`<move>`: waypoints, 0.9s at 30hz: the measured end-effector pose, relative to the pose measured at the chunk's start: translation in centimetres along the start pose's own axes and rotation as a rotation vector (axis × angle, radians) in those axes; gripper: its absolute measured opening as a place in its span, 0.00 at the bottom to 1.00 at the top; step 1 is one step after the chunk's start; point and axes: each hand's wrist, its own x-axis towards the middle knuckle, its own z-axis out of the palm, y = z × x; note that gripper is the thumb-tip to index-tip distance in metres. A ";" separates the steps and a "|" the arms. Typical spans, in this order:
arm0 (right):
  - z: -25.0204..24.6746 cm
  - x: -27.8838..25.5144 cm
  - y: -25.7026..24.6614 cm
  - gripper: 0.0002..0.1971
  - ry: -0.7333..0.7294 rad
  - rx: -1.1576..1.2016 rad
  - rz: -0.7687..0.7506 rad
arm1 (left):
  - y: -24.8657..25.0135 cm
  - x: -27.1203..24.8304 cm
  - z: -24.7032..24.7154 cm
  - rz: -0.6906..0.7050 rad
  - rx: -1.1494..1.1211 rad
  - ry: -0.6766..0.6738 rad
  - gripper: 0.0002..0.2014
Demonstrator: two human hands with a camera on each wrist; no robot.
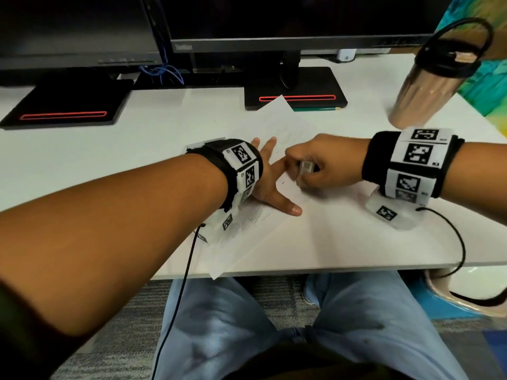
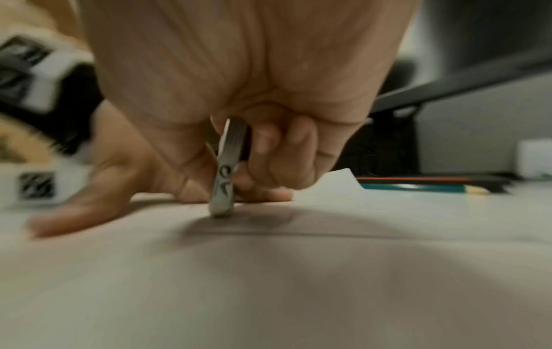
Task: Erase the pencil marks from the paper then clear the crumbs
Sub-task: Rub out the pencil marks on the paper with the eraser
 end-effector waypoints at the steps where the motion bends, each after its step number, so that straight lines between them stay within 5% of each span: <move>1: 0.4 0.0 -0.3 0.04 -0.033 -0.002 -0.026 | 0.0 0.0 0.1 0.003 -0.002 -0.007 0.59; 10: 0.7 -0.1 -0.7 0.04 -0.036 0.048 -0.020 | 0.1 0.1 0.1 0.006 -0.008 -0.011 0.59; 20: -3.3 -1.1 1.1 0.06 0.104 -0.057 0.172 | -0.6 -0.4 -0.4 0.044 -0.037 0.054 0.69; 27: -1.5 -0.1 0.1 0.03 0.063 -0.048 0.181 | 0.6 0.4 -0.1 0.070 -0.029 0.020 0.61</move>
